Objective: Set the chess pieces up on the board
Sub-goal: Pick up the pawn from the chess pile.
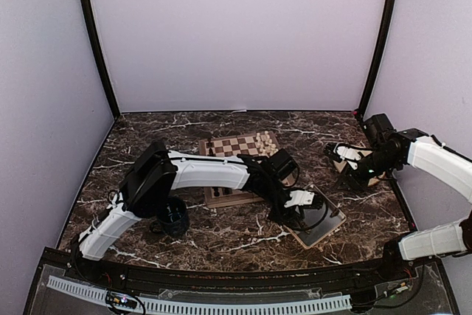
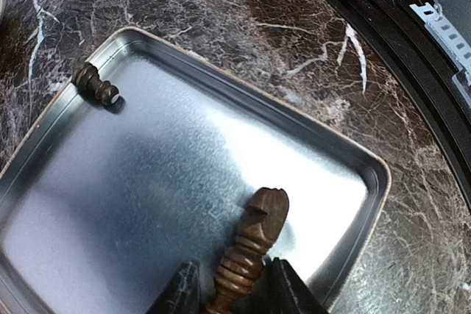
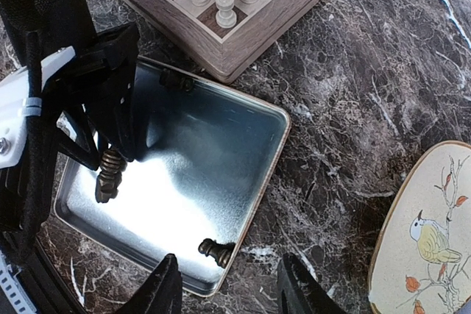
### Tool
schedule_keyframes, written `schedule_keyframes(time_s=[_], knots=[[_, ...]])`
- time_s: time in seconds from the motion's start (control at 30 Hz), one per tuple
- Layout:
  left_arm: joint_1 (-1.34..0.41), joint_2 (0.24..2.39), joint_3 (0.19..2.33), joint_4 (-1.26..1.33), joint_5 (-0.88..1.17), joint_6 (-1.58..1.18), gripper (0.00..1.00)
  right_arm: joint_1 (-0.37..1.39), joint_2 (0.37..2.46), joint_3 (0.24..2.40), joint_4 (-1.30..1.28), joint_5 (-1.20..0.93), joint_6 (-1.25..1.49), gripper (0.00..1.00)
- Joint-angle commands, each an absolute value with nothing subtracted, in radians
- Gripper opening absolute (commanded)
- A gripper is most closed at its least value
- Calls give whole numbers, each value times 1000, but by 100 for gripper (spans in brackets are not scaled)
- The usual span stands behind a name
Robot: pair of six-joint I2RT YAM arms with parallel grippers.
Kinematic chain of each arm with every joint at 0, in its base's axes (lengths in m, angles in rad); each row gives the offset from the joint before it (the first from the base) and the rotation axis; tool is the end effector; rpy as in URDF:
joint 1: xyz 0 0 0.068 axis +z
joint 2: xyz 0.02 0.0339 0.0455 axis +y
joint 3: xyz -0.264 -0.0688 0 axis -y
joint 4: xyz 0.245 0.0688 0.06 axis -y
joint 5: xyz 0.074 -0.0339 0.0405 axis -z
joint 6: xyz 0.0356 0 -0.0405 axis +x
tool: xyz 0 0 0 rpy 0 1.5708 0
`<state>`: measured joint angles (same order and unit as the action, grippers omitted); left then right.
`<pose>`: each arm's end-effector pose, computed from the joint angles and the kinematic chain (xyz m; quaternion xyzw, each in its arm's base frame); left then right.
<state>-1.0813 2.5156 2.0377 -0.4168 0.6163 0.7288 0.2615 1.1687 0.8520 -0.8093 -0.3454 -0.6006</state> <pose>0.2374 -0.4894 0.1284 0.7691 0.4761 -0.3371 0.2610 0.2040 0.0671 0.2401 -0.4359 0.8571 0.1285 0.2425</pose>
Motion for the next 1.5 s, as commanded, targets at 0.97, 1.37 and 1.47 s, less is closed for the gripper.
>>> schedule_keyframes(time_s=[0.97, 1.37, 1.47], knots=[[-982, 2082, 1486, 366, 478, 107, 11, 176, 1289, 1138, -833, -691, -393, 52], [-974, 2025, 1338, 585, 352, -42, 11, 215, 1574, 1340, -980, -960, -384, 53], [-974, 2011, 1309, 627, 345, -57, 11, 247, 1618, 1353, -981, -951, -370, 53]])
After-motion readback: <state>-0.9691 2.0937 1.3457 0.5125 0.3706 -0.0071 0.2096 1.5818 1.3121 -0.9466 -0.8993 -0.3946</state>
